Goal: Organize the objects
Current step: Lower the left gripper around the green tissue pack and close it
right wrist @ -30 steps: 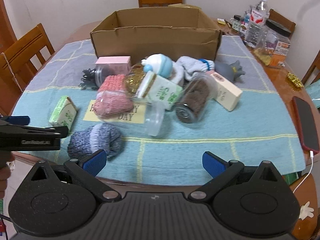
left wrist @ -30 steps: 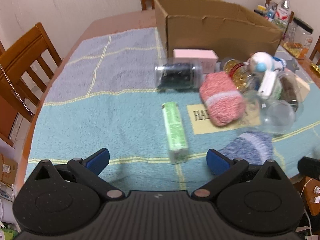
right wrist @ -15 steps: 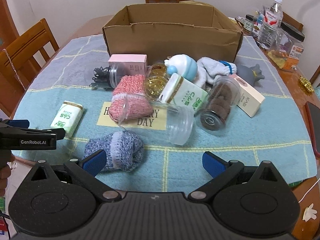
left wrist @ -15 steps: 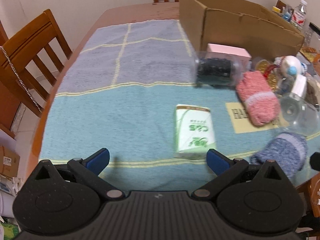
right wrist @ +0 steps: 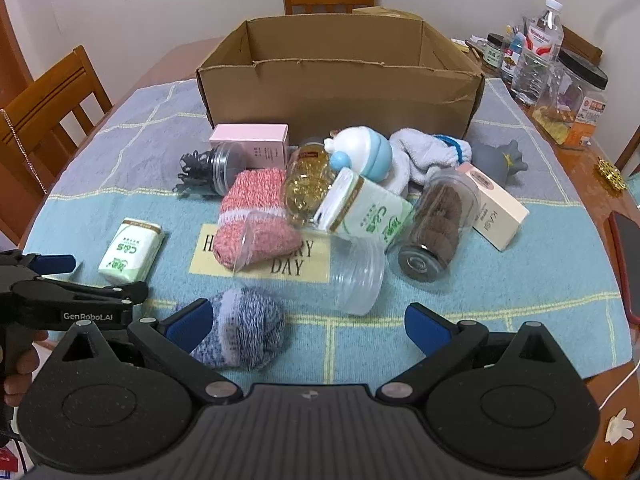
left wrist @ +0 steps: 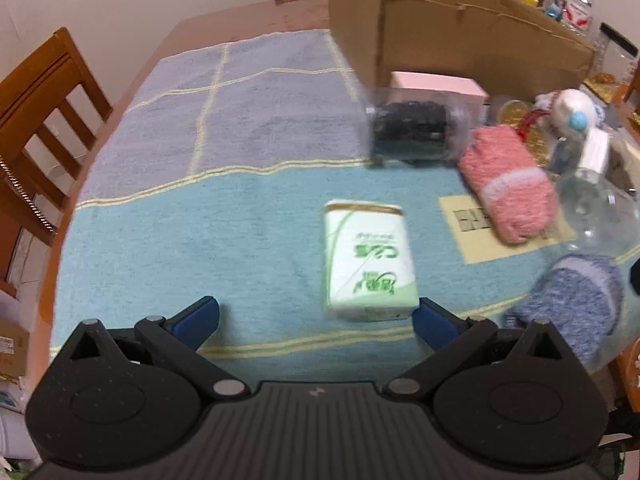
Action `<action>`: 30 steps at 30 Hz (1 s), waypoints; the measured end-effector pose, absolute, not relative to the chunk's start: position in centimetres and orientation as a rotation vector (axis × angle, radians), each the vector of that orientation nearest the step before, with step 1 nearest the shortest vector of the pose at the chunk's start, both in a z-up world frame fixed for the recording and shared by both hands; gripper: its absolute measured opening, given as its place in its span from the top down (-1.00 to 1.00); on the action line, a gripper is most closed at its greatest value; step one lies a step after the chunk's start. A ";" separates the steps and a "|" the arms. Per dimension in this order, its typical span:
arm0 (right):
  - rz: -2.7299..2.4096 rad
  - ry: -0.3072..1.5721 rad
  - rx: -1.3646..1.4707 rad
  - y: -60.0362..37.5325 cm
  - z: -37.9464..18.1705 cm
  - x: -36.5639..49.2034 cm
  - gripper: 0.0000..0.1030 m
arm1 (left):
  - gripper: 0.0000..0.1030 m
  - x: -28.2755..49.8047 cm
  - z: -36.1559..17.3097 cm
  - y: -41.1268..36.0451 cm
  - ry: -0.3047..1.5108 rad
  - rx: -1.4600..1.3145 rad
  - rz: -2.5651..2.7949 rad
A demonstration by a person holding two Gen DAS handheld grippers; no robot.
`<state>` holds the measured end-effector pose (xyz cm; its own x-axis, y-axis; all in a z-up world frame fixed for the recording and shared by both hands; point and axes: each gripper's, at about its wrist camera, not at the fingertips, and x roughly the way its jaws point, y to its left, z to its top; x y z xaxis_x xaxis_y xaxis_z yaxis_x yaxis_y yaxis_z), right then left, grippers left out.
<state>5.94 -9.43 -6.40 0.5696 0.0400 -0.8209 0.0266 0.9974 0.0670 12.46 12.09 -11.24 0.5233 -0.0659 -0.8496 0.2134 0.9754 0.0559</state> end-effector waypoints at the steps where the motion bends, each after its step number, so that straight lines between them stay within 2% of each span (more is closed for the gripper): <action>1: 0.008 0.964 0.074 -9.4 -6.4 6.1 -1.00 | -1.00 12.6 -11.2 12.7 1.005 0.155 -0.167; 12: -0.013 0.978 0.096 -9.1 -6.8 7.7 -1.00 | -0.99 14.4 -10.4 17.6 0.997 0.174 -0.105; 21: -0.086 0.983 0.135 -9.1 -6.9 8.6 -1.00 | -0.99 14.0 -9.2 14.5 1.021 0.086 -0.332; 30: 0.016 0.999 0.082 -10.0 -7.1 10.0 -1.00 | -0.99 16.4 -10.1 11.3 1.079 -0.082 -0.227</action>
